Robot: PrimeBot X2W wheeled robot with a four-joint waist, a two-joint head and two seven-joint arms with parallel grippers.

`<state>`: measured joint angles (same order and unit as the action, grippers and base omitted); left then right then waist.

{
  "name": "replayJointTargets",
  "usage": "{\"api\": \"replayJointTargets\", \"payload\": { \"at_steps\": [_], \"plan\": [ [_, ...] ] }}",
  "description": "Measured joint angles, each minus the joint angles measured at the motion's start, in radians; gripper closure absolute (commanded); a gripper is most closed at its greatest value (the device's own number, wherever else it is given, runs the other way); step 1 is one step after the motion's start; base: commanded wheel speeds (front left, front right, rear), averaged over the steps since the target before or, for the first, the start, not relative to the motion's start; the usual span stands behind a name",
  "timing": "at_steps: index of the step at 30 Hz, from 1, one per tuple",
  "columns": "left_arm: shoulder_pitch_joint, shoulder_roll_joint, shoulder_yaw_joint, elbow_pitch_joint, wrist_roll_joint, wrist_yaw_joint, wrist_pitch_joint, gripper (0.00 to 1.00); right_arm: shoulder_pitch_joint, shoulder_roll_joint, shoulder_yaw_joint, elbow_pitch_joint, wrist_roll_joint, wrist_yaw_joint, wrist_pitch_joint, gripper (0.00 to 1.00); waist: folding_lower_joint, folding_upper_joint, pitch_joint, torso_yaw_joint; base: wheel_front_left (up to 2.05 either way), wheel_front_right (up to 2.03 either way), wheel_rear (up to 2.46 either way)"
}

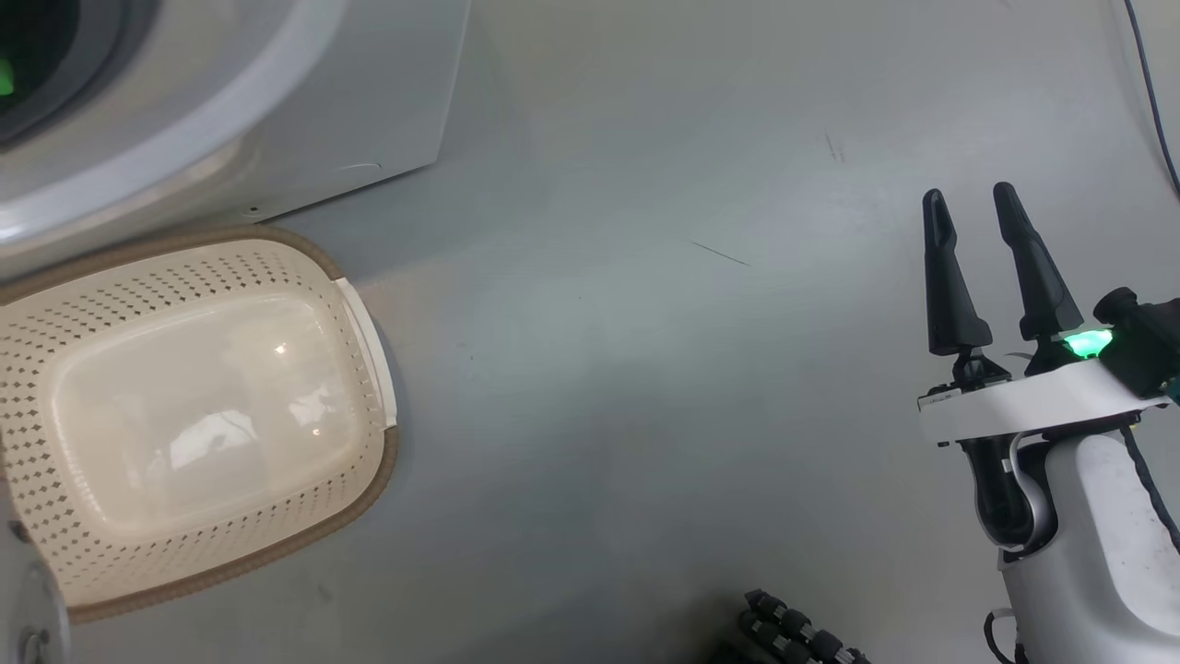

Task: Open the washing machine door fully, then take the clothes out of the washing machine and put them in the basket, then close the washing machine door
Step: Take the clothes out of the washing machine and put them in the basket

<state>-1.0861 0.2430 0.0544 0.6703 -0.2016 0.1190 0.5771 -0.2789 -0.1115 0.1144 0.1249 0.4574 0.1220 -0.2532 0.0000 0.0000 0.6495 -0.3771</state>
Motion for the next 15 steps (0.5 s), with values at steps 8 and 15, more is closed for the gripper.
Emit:
{"api": "replayJointTargets", "payload": {
  "at_steps": [8, 15],
  "plan": [
    [0.001, -0.036, -0.014, -0.030, -0.001, 0.000, -0.072, 1.00, 0.000, -0.017, -0.010, -0.001, 0.000, 0.000, 0.000, 0.00, 0.0000, 0.0000, -0.010, 0.032, 0.00, 0.00, 0.00],
    [0.014, -0.046, -0.018, -0.071, -0.006, 0.000, -0.165, 1.00, 0.000, -0.028, -0.017, -0.006, -0.002, 0.000, 0.000, 0.00, 0.0000, 0.0000, -0.024, 0.065, 0.00, 0.00, 0.00]
  ]
}}
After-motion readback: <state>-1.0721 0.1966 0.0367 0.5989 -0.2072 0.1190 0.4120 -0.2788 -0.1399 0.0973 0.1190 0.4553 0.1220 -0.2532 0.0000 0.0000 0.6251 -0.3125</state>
